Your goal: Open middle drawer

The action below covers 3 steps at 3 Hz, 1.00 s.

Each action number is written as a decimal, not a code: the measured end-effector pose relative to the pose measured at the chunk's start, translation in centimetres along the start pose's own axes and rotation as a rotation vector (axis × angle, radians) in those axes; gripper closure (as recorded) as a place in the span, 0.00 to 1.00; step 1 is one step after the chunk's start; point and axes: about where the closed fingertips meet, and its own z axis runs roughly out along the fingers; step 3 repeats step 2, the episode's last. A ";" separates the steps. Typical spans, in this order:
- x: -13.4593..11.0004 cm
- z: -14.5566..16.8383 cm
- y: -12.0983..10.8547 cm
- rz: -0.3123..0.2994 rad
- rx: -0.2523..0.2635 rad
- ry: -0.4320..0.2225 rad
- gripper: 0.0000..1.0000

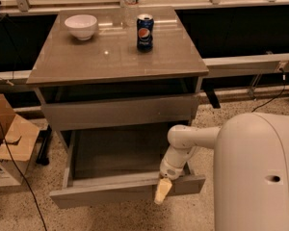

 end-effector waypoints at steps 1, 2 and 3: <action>1.3 1.6 2.8 0.057 -0.042 -0.019 0.01; 1.2 1.5 2.6 0.057 -0.042 -0.019 0.00; 1.2 1.5 2.6 0.057 -0.042 -0.019 0.00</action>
Offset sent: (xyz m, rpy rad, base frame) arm -0.0295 -0.0007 -0.0068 0.0126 0.0451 -0.0411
